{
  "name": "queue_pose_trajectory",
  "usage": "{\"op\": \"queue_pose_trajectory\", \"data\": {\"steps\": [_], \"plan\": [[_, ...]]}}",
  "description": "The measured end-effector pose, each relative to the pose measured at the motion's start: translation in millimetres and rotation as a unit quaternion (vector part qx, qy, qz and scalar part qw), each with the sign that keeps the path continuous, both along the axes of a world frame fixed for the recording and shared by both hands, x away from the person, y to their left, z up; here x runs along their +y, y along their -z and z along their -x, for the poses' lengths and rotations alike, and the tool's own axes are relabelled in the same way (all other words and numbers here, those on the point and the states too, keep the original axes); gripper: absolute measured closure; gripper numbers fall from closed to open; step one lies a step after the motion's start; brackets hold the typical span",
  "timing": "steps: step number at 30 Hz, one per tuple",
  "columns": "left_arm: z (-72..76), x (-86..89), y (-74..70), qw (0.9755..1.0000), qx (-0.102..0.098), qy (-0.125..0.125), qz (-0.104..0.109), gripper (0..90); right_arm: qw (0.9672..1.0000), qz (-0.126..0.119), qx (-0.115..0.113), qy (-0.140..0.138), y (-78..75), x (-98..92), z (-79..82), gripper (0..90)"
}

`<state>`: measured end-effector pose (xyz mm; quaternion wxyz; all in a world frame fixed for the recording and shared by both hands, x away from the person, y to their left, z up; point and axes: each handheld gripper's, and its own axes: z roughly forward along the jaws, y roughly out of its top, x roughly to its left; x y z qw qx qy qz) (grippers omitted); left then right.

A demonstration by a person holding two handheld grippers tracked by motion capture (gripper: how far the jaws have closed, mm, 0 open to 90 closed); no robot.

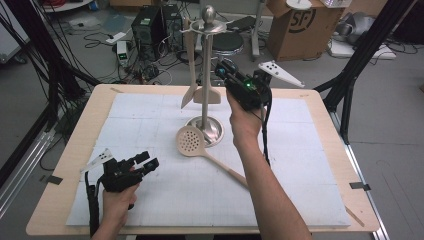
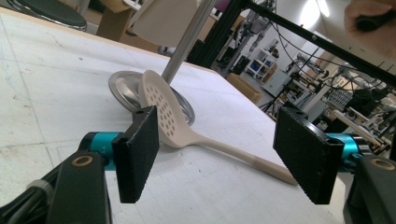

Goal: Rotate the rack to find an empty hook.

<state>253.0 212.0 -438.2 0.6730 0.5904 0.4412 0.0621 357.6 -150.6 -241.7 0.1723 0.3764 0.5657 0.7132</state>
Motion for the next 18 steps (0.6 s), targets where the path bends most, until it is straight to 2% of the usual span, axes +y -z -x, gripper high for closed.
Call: {"op": "queue_pose_trajectory", "data": {"steps": [2, 4, 7, 18], "plan": [[1.0, 2.1, -0.3, 1.0, 0.001, 0.0, 0.002, 31.9, 0.9998, -0.017, 0.011, -0.001, 5.9, -7.7, 1.3, 62.5], [1.8, 4.4, -0.5, 1.0, 0.0, -0.003, 0.003, 31.9, 0.999, -0.036, 0.025, -0.006, 10.8, -14.7, 1.4, 58.9], [1.6, 5.8, -0.2, 1.0, 0.001, -0.007, 0.002, 31.9, 0.9981, -0.042, 0.046, -0.006, 19.4, -24.9, 3.5, 52.8], [-1.6, 5.8, 2.3, 0.9999, 0.005, -0.013, -0.001, 31.9, 0.9952, -0.047, 0.085, -0.008, 55.9, -39.8, 7.1, 49.6]]}}
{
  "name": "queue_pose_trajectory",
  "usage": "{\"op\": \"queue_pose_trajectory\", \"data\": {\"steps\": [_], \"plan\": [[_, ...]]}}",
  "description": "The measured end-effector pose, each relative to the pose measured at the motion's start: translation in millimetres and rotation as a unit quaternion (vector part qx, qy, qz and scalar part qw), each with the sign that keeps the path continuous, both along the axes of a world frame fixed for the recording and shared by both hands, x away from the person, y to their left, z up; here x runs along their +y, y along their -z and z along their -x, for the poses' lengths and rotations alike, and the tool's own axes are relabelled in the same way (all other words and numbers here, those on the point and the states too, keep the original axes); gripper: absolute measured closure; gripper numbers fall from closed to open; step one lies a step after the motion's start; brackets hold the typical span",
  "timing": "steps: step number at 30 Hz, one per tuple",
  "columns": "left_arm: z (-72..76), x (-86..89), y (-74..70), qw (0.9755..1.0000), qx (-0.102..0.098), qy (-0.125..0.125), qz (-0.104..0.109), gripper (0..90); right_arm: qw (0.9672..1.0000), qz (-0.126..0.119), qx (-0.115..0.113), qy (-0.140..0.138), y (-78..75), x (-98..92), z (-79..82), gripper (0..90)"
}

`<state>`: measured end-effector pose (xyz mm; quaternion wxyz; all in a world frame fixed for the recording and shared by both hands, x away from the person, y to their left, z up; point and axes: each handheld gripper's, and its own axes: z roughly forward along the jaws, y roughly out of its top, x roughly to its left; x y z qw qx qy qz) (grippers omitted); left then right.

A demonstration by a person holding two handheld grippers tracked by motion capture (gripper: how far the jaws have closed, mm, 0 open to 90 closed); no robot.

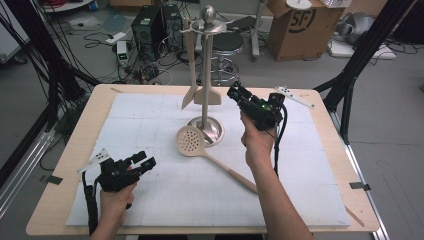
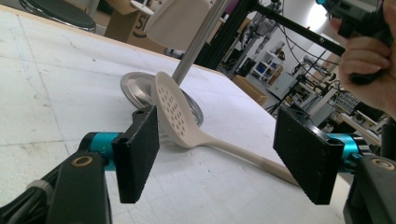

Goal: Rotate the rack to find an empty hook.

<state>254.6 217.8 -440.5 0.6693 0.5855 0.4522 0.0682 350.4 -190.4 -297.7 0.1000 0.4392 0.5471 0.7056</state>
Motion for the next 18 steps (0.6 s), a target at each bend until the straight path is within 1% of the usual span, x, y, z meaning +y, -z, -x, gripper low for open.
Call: {"op": "queue_pose_trajectory", "data": {"steps": [4, 6, 11, 15, 18], "plan": [[-0.6, -0.3, 0.6, 1.0, 0.0, 0.0, -0.001, 31.9, 0.9999, 0.001, 0.015, 0.003, 14.6, -2.8, 1.0, 49.9], [-0.5, 0.3, 0.4, 1.0, 0.0, -0.001, 0.002, 31.9, 0.9998, -0.004, 0.021, 0.005, 19.6, -4.9, 1.0, 50.0], [-1.0, 3.1, -0.5, 1.0, -0.002, -0.002, 0.004, 31.9, 0.9997, 0.001, 0.023, 0.008, 25.2, -5.0, 0.6, 50.2], [-0.9, 3.3, -0.6, 1.0, -0.002, -0.001, 0.003, 31.9, 0.9995, 0.003, 0.029, 0.006, 28.9, -3.2, 0.9, 50.2], [-1.1, 2.3, -0.8, 1.0, -0.002, -0.001, 0.006, 32.0, 0.9994, 0.008, 0.034, 0.007, 34.6, -1.2, 0.3, 50.2]]}}
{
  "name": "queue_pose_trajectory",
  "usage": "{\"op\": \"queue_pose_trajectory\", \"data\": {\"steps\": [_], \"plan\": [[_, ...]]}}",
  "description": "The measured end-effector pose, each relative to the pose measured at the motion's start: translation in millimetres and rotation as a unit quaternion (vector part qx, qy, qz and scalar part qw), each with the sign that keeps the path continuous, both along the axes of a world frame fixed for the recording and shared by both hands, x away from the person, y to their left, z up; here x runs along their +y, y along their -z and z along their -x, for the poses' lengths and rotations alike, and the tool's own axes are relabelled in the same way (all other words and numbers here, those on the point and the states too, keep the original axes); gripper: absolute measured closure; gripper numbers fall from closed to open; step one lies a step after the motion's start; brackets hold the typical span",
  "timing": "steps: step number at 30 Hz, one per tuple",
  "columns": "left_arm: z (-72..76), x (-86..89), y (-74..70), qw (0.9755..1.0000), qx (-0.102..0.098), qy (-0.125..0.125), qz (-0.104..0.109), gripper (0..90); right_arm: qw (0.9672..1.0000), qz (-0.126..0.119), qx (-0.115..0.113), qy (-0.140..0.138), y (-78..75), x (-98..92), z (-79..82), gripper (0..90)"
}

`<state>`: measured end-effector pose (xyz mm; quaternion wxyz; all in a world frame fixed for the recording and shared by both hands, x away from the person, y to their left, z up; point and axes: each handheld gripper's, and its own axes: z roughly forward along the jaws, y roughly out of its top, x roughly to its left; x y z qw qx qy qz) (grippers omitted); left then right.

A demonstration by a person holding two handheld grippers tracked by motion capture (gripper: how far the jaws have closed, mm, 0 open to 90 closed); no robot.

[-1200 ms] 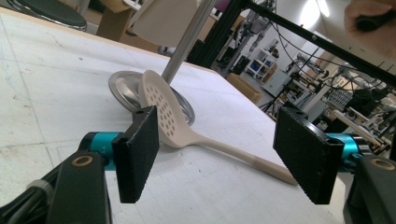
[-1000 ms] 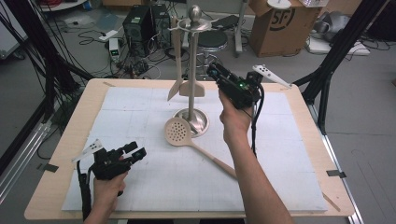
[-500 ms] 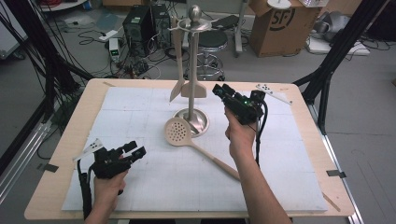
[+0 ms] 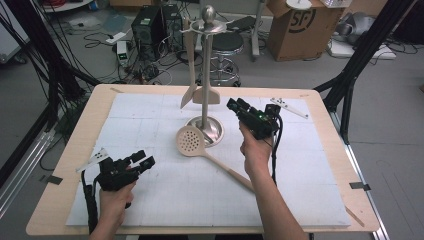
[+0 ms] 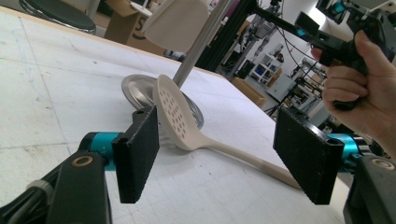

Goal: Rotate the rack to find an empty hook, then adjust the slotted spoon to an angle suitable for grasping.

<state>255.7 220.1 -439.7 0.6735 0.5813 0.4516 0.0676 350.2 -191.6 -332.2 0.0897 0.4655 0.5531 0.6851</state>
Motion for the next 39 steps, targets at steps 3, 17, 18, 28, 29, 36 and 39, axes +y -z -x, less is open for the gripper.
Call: {"op": "queue_pose_trajectory", "data": {"steps": [3, 17, 18, 28, 29, 36, 39], "plan": [[0.0, -0.2, -0.4, 1.0, -0.001, 0.0, 0.0, 31.9, 0.9999, 0.004, 0.01, 0.001, 6.7, 2.2, 0.3, 51.7], [-0.2, -1.4, -0.3, 1.0, -0.002, 0.004, -0.002, 32.0, 0.9965, 0.031, 0.078, 0.004, 46.3, 12.8, -4.4, 79.0], [-0.3, -1.8, -0.1, 1.0, -0.002, 0.003, -0.002, 32.0, 0.9958, 0.032, 0.085, 0.003, 48.5, 13.2, -5.4, 81.8], [-0.5, -5.8, 0.4, 0.9999, -0.003, 0.012, -0.001, 32.0, 0.991, 0.027, 0.129, -0.02, 64.9, 22.1, -13.0, 89.7], [-0.3, -5.6, 0.2, 0.9999, -0.003, 0.012, -0.002, 32.0, 0.9904, 0.019, 0.135, -0.025, 66.4, 22.4, -13.9, 89.7], [0.3, -5.9, 0.1, 0.9999, -0.004, 0.014, -0.003, 32.0, 0.9814, 0.03, 0.183, -0.052, 79.1, 28.4, -20.7, 89.9], [0.4, -6.2, 0.2, 0.9999, -0.005, 0.014, -0.005, 31.8, 0.9771, 0.04, 0.199, -0.064, 84.3, 31.5, -23.4, 90.0]]}}
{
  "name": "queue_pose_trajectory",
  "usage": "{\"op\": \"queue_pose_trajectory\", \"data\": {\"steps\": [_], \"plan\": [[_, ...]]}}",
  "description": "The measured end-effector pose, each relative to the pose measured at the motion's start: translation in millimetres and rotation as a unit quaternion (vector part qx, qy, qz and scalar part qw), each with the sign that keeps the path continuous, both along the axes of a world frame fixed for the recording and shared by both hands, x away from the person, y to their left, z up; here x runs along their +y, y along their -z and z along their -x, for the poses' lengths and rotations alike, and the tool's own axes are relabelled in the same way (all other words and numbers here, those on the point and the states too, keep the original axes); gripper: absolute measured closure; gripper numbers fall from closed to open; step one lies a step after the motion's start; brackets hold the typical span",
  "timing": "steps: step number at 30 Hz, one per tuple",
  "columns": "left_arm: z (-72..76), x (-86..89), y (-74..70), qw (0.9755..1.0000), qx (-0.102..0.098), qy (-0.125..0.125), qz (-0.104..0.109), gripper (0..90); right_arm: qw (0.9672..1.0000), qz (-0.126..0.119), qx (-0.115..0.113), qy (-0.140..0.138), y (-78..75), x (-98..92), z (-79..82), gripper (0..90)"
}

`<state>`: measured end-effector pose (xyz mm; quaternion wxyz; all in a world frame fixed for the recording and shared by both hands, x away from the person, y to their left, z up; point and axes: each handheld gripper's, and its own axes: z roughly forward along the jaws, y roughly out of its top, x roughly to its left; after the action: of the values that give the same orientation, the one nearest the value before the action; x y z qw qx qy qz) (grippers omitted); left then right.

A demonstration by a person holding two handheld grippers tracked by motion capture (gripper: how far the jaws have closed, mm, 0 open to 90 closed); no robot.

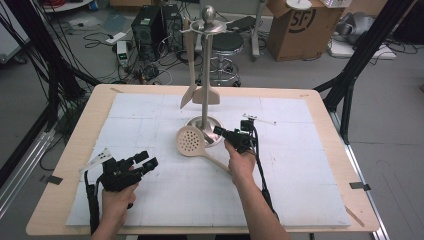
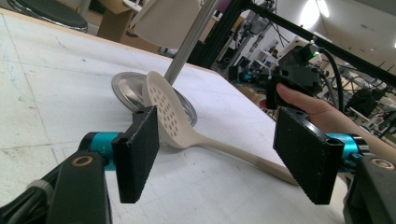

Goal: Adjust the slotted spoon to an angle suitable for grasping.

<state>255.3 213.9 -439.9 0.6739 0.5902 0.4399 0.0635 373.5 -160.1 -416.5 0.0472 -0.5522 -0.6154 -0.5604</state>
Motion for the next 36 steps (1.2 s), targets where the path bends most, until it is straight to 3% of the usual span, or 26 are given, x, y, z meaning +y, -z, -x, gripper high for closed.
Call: {"op": "queue_pose_trajectory", "data": {"steps": [5, 12, 13, 17, 21, 34, 36], "plan": [[0.2, 0.3, -0.1, 1.0, 0.001, -0.001, 0.002, 31.9, 0.9987, 0.032, 0.037, -0.014, 11.0, 4.9, -4.2, 90.0], [0.2, 0.3, 0.1, 1.0, 0.0, 0.0, -0.001, 32.0, 0.9961, 0.04, 0.079, -0.007, 22.5, 3.6, -10.1, 90.0], [0.2, 0.0, 0.1, 1.0, 0.0, -0.001, 0.0, 32.0, 0.9947, 0.038, 0.096, -0.003, 25.3, 2.7, -11.2, 90.0], [0.3, -0.6, 0.2, 1.0, 0.001, 0.001, 0.002, 32.0, 0.9916, 0.041, 0.122, 0.006, 32.2, 2.1, -14.6, 90.0], [-0.3, -0.4, 0.7, 1.0, 0.001, 0.002, 0.0, 32.0, 0.9878, 0.043, 0.149, -0.007, 37.8, 5.4, -17.0, 90.0], [-0.8, 1.2, 1.9, 1.0, 0.006, 0.003, 0.007, 32.1, 0.9792, 0.08, 0.184, -0.033, 49.7, 20.2, -18.8, 90.0], [-1.0, 1.7, 2.0, 1.0, 0.005, 0.002, 0.008, 32.2, 0.9791, 0.078, 0.184, -0.036, 50.0, 20.5, -18.9, 90.0]]}}
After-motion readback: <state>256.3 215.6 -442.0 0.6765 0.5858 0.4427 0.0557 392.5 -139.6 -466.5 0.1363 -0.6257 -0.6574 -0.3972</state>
